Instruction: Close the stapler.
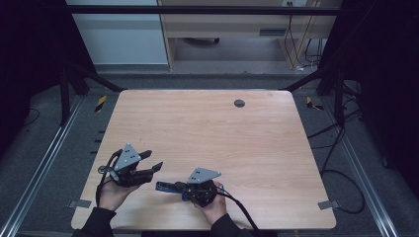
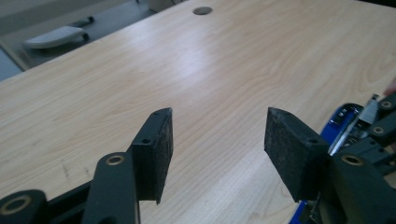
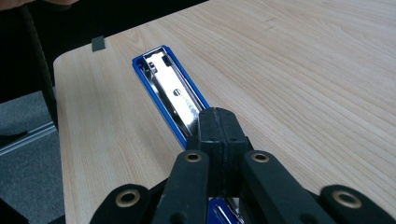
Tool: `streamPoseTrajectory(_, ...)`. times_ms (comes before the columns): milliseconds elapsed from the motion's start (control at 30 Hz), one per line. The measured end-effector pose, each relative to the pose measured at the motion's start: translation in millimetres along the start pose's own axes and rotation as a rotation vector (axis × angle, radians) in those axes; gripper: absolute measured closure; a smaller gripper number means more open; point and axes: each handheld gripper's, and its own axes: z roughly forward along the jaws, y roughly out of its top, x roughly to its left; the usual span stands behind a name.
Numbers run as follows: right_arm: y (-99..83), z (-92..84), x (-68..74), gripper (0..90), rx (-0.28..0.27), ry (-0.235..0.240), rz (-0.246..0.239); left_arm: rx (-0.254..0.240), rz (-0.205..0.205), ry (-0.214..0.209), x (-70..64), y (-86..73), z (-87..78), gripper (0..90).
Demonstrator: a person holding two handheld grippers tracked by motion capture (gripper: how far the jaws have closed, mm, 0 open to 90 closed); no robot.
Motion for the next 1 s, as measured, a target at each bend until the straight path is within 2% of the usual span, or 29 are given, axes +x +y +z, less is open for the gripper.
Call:
streamPoseTrajectory(133,-0.2,-1.4,-0.9,90.0,0.0,-0.002,-0.002,-0.04,-0.036,0.053,-2.0,-10.2,-5.2,41.1)
streamPoseTrajectory(167,-0.2,-1.9,-1.2,90.0,-0.002,-0.002,0.0,-0.048,-0.046,0.051,-2.5,-13.5,-6.3,40.9)
streamPoseTrajectory(367,0.5,-4.2,-2.0,90.0,-0.005,-0.001,0.003,-0.048,-0.082,0.092,-6.2,-30.3,-8.4,41.0)
streamPoseTrajectory(533,0.8,-7.0,-2.5,90.0,-0.011,-0.004,0.0,-0.041,-0.126,0.109,-2.8,-38.5,-9.7,41.1)
streamPoseTrajectory(867,1.5,-12.5,-3.5,90.0,-0.018,-0.007,0.0,-0.02,-0.128,0.121,-5.1,-46.5,-8.2,41.0)
streamPoseTrajectory(1000,1.7,-16.3,-4.6,90.0,-0.021,-0.009,0.004,-0.01,-0.129,0.114,-5.9,-48.0,-7.1,40.8)
